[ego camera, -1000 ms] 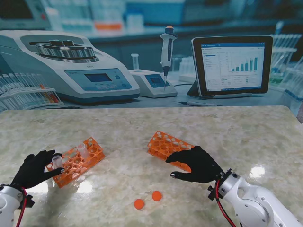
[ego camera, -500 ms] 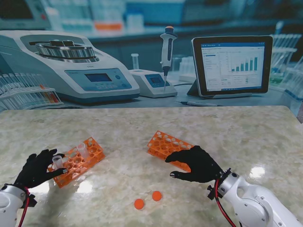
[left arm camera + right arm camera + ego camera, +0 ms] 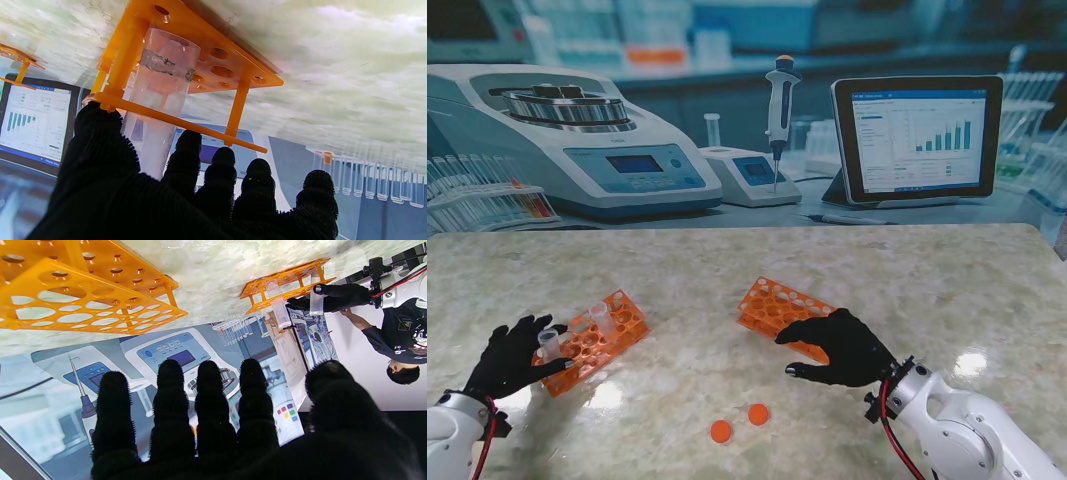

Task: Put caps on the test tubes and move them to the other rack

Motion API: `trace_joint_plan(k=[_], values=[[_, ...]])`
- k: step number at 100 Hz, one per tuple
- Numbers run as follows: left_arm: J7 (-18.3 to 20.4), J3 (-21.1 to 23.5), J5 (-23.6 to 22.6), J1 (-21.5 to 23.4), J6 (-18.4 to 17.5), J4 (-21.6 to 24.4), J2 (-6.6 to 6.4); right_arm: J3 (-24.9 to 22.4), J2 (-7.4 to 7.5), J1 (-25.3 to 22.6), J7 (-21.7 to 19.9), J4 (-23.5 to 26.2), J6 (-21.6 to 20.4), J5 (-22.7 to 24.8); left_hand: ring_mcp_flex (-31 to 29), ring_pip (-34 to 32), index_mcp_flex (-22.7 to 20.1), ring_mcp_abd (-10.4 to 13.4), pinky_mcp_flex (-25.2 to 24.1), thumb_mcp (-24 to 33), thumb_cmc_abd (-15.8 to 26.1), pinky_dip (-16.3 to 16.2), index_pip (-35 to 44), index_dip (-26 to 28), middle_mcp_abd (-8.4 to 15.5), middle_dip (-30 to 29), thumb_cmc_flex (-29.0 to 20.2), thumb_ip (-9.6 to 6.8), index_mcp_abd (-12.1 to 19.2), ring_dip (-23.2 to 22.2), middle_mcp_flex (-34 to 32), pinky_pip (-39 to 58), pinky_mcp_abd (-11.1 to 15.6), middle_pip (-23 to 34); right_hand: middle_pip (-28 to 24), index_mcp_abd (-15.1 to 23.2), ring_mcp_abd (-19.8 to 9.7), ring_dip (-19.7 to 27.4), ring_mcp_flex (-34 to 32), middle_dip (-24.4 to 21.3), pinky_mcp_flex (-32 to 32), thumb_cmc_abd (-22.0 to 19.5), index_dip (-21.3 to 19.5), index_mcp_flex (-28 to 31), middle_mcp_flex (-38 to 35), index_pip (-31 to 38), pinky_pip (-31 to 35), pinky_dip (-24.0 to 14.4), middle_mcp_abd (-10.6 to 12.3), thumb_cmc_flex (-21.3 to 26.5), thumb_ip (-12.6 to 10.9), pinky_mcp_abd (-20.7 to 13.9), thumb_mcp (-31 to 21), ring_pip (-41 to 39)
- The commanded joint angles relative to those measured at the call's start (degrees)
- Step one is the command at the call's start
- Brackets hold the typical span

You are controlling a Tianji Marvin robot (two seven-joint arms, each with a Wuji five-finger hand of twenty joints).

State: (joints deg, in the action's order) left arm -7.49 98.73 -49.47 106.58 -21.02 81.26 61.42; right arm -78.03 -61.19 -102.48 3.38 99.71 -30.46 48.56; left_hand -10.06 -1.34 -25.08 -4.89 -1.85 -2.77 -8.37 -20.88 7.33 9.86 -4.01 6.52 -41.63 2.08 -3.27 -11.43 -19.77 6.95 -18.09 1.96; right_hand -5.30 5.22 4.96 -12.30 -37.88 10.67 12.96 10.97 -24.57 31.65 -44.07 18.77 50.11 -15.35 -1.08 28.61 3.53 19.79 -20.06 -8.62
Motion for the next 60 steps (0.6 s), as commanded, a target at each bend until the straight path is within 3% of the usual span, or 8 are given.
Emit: trace_joint_plan(k=[1,19,40,44,60], values=[[0.6,-0.4,-0.4,0.4,0.6,-0.8,0.09,0.1,-0.02,-0.6,0.0,0.2,0.0,0.0,2.2,0.8,-1.5,1.6,-0.9,1.9,0.0,2.0,1.3,0.0,2.6,-1.1,-4.9,-0.18,2.2,0.7,2.1,-3.2,1.8,0.0,-0.1,0.3,0.3,-0.1,1.5,0.4,-0.9,-1.8,-0.6,-1.1,0.4,-0.2,-0.8,-0.8,0.0,0.3,-1.6,-0.5,1.1,1.8],[0.8,-0.8,-0.1,0.4,0.9,-0.9,0.08,0.1,-0.02,-0.7,-0.1,0.4,0.1,0.0,2.2,0.8,-2.4,2.1,-1.2,2.1,1.1,1.9,2.6,0.4,3.9,-0.9,-6.2,-0.22,5.5,0.7,2.2,-3.2,2.2,0.4,-0.1,0.2,0.3,-0.1,1.5,0.4,-0.9,-1.9,-0.6,-1.1,0.4,-0.2,-0.8,-0.8,0.1,0.3,-1.6,-0.6,1.1,1.8],[1.5,-1.1,0.7,0.4,1.3,-0.9,0.11,0.2,-0.01,-0.8,-0.2,0.6,0.2,0.0,2.4,0.7,-5.5,3.2,-1.8,1.9,4.0,1.8,7.5,2.0,5.3,-0.5,-9.0,-0.25,12.5,0.7,2.3,-3.5,3.1,1.3,-0.1,0.2,0.4,-0.1,1.4,0.4,-1.0,-1.9,-0.6,-1.1,0.5,-0.2,-0.8,-0.8,0.0,0.4,-1.7,-0.6,1.1,1.8],[1.6,-1.2,0.8,0.4,1.3,-0.9,0.12,0.2,-0.01,-0.8,-0.2,0.6,0.2,0.0,2.4,0.7,-6.3,3.4,-1.8,1.7,4.4,1.7,9.0,2.8,7.4,-0.2,-9.7,-0.13,13.9,0.6,2.1,-3.6,3.2,1.7,-0.1,0.2,0.3,-0.1,1.5,0.4,-1.0,-2.0,-0.6,-1.0,0.5,-0.2,-0.8,-0.8,0.1,0.3,-1.6,-0.6,1.2,1.9],[1.9,-1.5,1.3,0.1,1.1,-1.1,0.1,0.2,-0.01,-0.8,-0.2,0.6,0.2,0.0,1.8,0.3,-9.9,4.2,-1.3,1.3,6.3,1.1,12.9,5.4,8.8,0.4,-14.1,0.42,17.8,0.4,1.6,-3.0,3.6,2.8,-0.1,0.2,0.3,-0.1,1.5,0.4,-1.0,-2.0,-0.6,-1.0,0.5,-0.2,-0.8,-0.8,0.1,0.4,-1.6,-0.7,1.2,1.9]])
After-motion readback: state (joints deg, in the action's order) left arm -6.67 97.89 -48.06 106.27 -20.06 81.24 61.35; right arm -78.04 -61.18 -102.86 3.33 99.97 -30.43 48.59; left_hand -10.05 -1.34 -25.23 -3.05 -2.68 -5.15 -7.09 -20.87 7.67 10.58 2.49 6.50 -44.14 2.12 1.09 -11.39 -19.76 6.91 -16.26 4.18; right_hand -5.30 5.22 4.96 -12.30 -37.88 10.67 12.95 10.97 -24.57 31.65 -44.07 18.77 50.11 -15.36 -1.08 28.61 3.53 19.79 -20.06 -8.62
